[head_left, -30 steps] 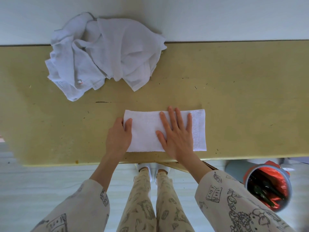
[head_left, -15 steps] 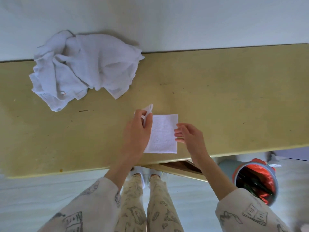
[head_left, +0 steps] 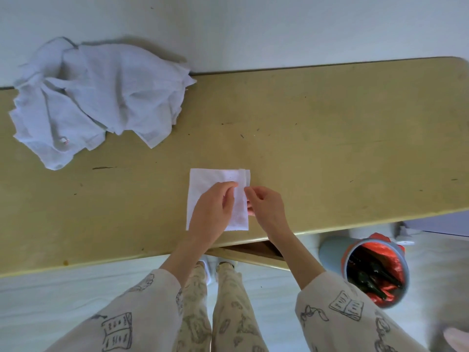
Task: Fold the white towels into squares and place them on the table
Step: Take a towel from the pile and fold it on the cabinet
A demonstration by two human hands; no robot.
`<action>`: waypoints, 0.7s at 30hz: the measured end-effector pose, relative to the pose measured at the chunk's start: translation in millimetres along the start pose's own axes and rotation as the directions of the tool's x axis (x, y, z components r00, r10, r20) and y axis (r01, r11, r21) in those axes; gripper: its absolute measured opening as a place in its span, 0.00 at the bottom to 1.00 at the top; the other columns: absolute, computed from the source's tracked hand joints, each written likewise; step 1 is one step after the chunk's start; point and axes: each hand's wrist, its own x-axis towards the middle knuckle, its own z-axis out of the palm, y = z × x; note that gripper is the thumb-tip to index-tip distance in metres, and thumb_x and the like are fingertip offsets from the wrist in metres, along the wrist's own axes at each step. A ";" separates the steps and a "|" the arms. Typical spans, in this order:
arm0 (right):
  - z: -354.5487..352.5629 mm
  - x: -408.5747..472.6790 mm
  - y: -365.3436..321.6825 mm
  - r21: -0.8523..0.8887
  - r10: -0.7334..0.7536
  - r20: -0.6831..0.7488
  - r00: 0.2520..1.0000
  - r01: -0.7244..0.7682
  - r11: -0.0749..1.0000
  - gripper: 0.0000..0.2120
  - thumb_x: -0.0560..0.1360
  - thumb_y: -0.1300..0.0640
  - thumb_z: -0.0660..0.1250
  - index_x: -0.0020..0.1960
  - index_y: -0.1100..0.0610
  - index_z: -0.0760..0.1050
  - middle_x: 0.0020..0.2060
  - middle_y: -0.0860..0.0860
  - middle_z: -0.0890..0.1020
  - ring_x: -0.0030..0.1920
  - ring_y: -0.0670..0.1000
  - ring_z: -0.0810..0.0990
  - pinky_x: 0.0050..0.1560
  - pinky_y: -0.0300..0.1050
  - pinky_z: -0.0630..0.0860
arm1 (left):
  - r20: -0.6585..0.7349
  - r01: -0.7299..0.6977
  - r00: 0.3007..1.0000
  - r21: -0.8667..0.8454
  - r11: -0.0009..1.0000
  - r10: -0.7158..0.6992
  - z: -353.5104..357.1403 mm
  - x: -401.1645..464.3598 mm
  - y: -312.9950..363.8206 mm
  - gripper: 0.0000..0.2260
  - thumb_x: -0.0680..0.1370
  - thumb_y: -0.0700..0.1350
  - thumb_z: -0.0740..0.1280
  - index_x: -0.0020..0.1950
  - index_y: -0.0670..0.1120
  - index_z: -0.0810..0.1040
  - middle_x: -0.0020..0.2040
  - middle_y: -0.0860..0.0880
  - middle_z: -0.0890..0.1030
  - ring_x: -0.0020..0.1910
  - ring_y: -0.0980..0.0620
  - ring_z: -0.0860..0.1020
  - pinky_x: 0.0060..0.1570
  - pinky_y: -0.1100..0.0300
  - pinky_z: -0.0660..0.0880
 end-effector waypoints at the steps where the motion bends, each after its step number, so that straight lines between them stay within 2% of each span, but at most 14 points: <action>1: 0.8 0.0 -1.7 -0.028 -0.009 -0.010 1.000 0.009 1.000 0.11 0.76 0.53 0.64 0.48 0.60 0.79 0.38 0.52 0.82 0.44 0.55 0.81 0.52 0.51 0.79 | -0.067 -0.033 0.997 0.016 0.999 0.034 -3.4 -2.1 -6.1 0.10 0.80 0.41 0.59 0.57 0.44 0.78 0.47 0.51 0.78 0.43 0.55 0.74 0.44 0.66 0.70; 4: 3.3 -0.1 -7.0 -0.152 -0.055 -0.056 0.997 0.046 0.987 0.11 0.75 0.52 0.66 0.51 0.59 0.78 0.40 0.46 0.78 0.43 0.47 0.77 0.42 0.36 0.71 | -0.187 -0.084 0.977 0.082 0.993 0.098 -13.8 -9.1 -25.2 0.12 0.79 0.45 0.56 0.54 0.45 0.79 0.46 0.53 0.76 0.46 0.57 0.69 0.49 0.64 0.68; 9: 6.6 1.7 -7.9 -0.249 -0.071 -0.090 0.993 0.046 0.967 0.05 0.76 0.56 0.63 0.49 0.57 0.75 0.39 0.46 0.76 0.41 0.47 0.74 0.34 0.32 0.65 | -0.122 -0.162 0.973 0.254 0.953 0.198 -17.2 -19.0 -40.9 0.15 0.77 0.46 0.55 0.54 0.45 0.80 0.52 0.46 0.78 0.52 0.52 0.67 0.52 0.55 0.71; 14: 2.5 2.3 -5.0 -0.155 -0.022 -0.103 0.994 0.006 0.988 0.04 0.74 0.58 0.64 0.41 0.57 0.72 0.33 0.47 0.74 0.37 0.50 0.74 0.34 0.38 0.68 | -0.038 -0.215 0.969 0.353 0.911 0.243 -15.5 -20.9 -45.8 0.16 0.76 0.47 0.56 0.58 0.47 0.78 0.59 0.44 0.75 0.57 0.47 0.65 0.56 0.51 0.71; 19: 2.3 3.4 -6.0 -0.106 0.013 -0.100 0.995 -0.024 0.994 0.08 0.73 0.59 0.63 0.36 0.55 0.69 0.32 0.49 0.74 0.37 0.52 0.75 0.38 0.42 0.70 | -0.002 -0.225 0.969 0.419 0.880 0.248 -14.7 -19.6 -48.7 0.16 0.76 0.49 0.55 0.61 0.50 0.74 0.63 0.46 0.72 0.57 0.45 0.65 0.54 0.47 0.73; 21: 2.3 4.2 -6.3 -0.102 0.017 -0.101 0.995 -0.027 0.994 0.08 0.73 0.60 0.63 0.36 0.55 0.69 0.32 0.49 0.74 0.36 0.51 0.73 0.36 0.41 0.69 | 0.010 -0.238 0.965 0.455 0.858 0.263 -14.1 -17.8 -50.0 0.16 0.76 0.49 0.55 0.61 0.51 0.72 0.64 0.46 0.71 0.57 0.45 0.65 0.53 0.47 0.73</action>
